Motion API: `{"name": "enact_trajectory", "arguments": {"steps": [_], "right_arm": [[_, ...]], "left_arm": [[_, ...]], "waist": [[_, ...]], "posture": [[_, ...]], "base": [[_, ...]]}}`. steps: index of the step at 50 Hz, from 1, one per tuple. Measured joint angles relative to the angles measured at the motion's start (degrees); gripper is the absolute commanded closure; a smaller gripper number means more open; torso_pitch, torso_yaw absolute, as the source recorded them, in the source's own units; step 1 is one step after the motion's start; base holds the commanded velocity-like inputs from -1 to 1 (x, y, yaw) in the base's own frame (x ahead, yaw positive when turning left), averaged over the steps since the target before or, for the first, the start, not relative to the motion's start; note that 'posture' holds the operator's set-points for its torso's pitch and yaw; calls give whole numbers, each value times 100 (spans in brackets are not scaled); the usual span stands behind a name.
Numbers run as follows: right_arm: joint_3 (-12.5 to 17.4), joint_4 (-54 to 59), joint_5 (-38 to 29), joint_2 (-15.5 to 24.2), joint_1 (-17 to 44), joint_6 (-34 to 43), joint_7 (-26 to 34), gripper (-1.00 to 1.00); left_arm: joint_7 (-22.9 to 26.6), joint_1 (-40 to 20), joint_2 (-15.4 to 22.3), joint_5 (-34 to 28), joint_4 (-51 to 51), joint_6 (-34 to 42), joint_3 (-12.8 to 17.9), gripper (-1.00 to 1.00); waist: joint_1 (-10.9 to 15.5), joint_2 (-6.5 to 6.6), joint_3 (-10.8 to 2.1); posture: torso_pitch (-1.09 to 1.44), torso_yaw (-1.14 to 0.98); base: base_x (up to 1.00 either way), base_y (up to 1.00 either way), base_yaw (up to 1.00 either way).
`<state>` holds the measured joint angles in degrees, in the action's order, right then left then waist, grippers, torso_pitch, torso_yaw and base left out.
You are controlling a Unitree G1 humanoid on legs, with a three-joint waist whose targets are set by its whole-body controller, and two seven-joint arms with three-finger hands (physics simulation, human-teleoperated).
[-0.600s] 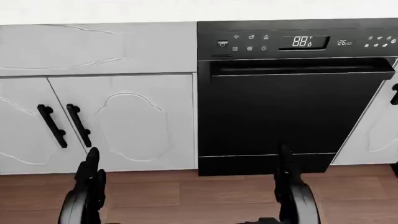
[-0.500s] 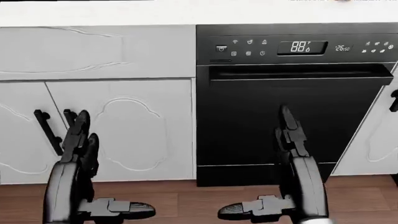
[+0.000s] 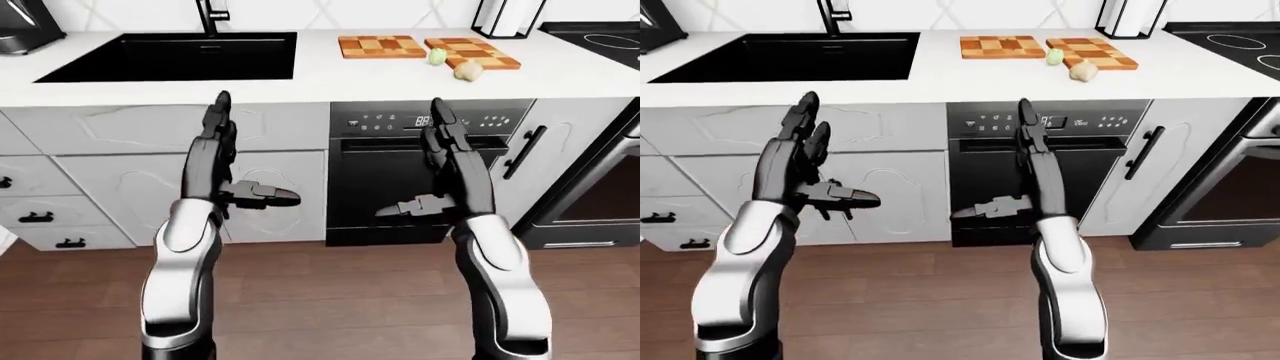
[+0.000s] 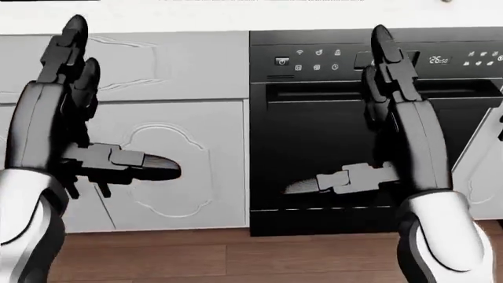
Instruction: Place the ginger and the brussel sprout on separate cutting boards.
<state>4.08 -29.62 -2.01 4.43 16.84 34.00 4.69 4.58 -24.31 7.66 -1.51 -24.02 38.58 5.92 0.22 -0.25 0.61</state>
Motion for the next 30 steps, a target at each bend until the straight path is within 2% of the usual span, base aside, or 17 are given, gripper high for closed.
{"name": "enact_trajectory", "arguments": {"steps": [4,12,13,15,17,19,22,24,26,28,30], "right_arm": [[87,-160,76,116,288,338,-21,-100],[303,-670,306,350,740,1094,-98,-100],[290,-707,328,353,781,1169,-115,-100],[203,-780,380,340,803,1228,-130,-100],[165,-834,433,342,821,1247,-121,-100],[187,-889,456,349,815,1240,-144,-100],[209,-915,453,356,810,1251,-163,-100],[211,-904,471,348,846,1289,-178,-100],[189,-891,471,374,877,1299,-184,-100],[252,-836,460,404,808,1296,-193,-100],[310,-799,427,396,754,1340,-228,-100]], "left_arm": [[17,-274,128,22,-2,208,72,-100],[70,-412,304,82,-507,711,165,-100],[81,-422,338,85,-576,804,181,-100],[91,-413,392,79,-712,925,257,-100],[89,-404,416,63,-852,989,311,-100],[98,-423,437,61,-976,984,315,-100],[109,-396,453,95,-1103,972,362,-100],[101,-375,482,105,-1086,1003,406,-100],[81,-395,505,109,-1055,1044,438,-100],[68,-322,426,126,-1063,1072,360,-100],[84,-327,422,199,-1062,1175,293,-100]], "waist": [[-1,2,26],[7,-1,101],[29,18,129],[62,148,153],[81,242,114],[120,198,102],[203,67,164],[272,-108,183],[259,-395,133],[149,-341,227],[111,-328,254]], "posture": [[0,0],[0,0],[0,0],[0,0],[0,0],[0,0],[0,0],[0,0],[0,0],[0,0],[0,0]], "base": [[0,0,0],[2,-6,0],[16,-30,0],[24,-35,0],[25,-36,0],[32,-50,0],[34,-49,0],[34,-48,0],[34,-48,0],[34,-48,0],[34,-48,0]]}}
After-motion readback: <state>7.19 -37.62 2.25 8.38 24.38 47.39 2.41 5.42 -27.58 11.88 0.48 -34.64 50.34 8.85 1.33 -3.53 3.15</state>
